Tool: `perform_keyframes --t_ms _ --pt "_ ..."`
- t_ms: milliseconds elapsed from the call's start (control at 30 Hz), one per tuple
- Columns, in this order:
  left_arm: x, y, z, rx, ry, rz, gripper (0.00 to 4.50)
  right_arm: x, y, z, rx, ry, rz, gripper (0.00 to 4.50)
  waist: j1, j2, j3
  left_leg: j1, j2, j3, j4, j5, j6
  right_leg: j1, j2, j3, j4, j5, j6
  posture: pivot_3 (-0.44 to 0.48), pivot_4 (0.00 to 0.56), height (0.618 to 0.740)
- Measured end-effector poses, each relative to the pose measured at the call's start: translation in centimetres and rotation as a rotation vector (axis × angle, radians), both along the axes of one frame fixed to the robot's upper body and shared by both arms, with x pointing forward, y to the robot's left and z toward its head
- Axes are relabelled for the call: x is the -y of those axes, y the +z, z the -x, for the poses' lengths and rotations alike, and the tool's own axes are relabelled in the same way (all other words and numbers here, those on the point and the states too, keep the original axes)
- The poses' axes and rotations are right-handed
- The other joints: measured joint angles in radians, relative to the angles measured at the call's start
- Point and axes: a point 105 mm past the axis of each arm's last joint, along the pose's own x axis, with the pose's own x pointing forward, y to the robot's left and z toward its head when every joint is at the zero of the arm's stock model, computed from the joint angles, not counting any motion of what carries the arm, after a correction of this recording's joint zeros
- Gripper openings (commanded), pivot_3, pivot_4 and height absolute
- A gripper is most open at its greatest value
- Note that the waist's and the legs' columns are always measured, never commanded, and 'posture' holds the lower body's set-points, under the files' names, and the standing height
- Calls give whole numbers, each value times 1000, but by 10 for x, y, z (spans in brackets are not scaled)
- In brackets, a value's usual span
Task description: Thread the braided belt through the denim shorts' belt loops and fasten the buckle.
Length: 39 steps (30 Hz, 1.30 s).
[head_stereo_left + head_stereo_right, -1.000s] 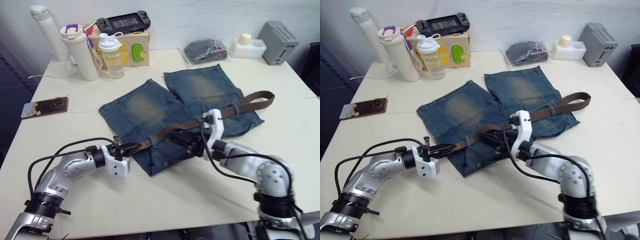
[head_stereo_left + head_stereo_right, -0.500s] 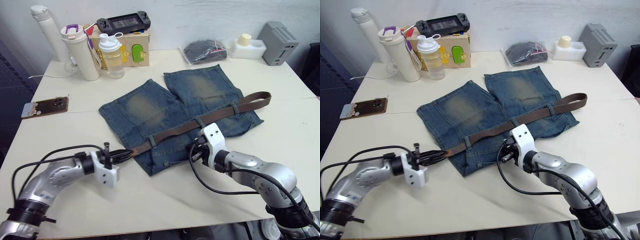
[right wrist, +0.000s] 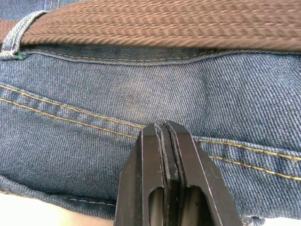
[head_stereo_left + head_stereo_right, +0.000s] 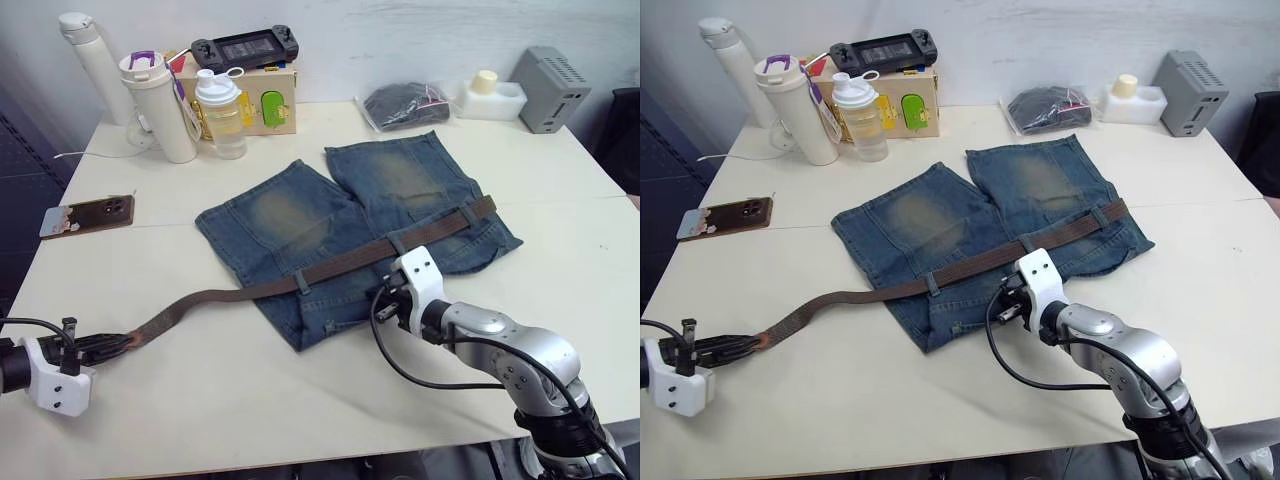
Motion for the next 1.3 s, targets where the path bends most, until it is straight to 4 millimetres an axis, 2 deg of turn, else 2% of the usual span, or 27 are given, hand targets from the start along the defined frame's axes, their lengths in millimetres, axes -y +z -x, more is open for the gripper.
perform_keyframes --t_ms 200,233,267,333,367,433,467,500,567,600,667,867,933,967,1100,1200,1300 --pt "2 7 -8 25 23 49 2868 -1 -1 -2 -3 5 5 0 2 0 0 4 1 4 0 -2 1 0 -2 -3 2 0 0 0 150 682" --pt "5 11 -13 33 35 71 3393 1 -1 -2 -4 1 9 520 2 1 0 5 1 6 0 -3 1 1 -2 -3 3 0 0 0 150 682" --pt "8 13 -17 35 49 92 3764 1 0 -3 -2 0 12 681 3 1 0 5 1 6 1 -3 1 1 -3 -3 3 0 0 0 150 682" --pt "19 20 -26 -1 85 164 4500 1 0 -3 -5 7 11 1463 5 0 0 5 2 6 3 -4 2 1 -3 -3 3 0 0 0 150 682" --pt "32 24 -27 -57 79 208 4500 -2 -1 -2 -12 21 4 2015 4 -2 -1 4 3 6 4 -6 1 1 -3 -2 3 0 -1 0 150 682" --pt "47 35 -29 -129 78 261 4500 -4 -1 -1 -15 36 -5 2672 1 -6 -2 4 3 6 4 -6 2 2 -3 -1 1 0 -1 0 150 682" --pt "52 41 -30 -161 81 289 4500 -5 0 -1 -16 41 -8 3283 0 -6 -2 4 3 6 4 -6 2 2 -2 -1 0 0 -1 0 150 682" --pt "54 43 -31 -168 80 295 4500 -5 0 -1 -16 42 -8 3389 0 -6 -1 4 3 6 4 -6 2 2 -2 -1 0 0 -1 0 150 682" --pt "72 57 -25 -335 94 351 4500 -8 1 0 -17 55 -11 4248 0 -7 -1 3 3 6 4 -6 2 2 -2 0 -1 0 -1 0 150 682" --pt "76 59 -24 -356 87 357 4500 -8 1 0 -17 56 -11 4454 -1 -6 0 4 3 6 4 -6 2 3 -2 0 -2 0 -1 0 150 682" --pt "97 73 -21 -461 84 464 4500 -8 3 0 -16 61 -13 4454 1 -4 1 4 3 7 4 -6 2 4 -1 0 -7 0 -1 0 150 682" --pt "150 88 -9 -656 22 696 4500 5 15 3 -50 63 -72 4454 6 0 5 4 4 7 4 -6 2 6 0 1 -9 0 0 0 150 682" --pt "166 93 -10 -665 -18 751 4500 18 32 5 -51 78 -119 4454 7 2 7 4 4 7 4 -6 2 6 0 0 -9 0 0 0 150 682" --pt "171 95 -11 -663 -36 770 4500 25 47 6 -28 91 -142 4454 6 3 7 4 4 7 3 -6 2 6 0 0 -10 0 0 0 150 682" --pt "196 90 -17 -680 -118 793 4500 48 86 15 78 171 -154 4454 7 5 8 4 5 8 2 -6 2 6 0 -1 -10 0 0 0 150 682" --pt "213 73 -21 -713 -172 752 4500 78 89 21 135 204 8 4454 12 4 9 4 4 10 2 -6 2 7 0 -3 -11 0 0 0 150 682" --pt "230 59 -29 -724 -230 711 4500 117 75 9 161 204 267 4454 15 3 9 5 3 13 3 -5 6 10 0 -2 -15 2 4 0 150 682"
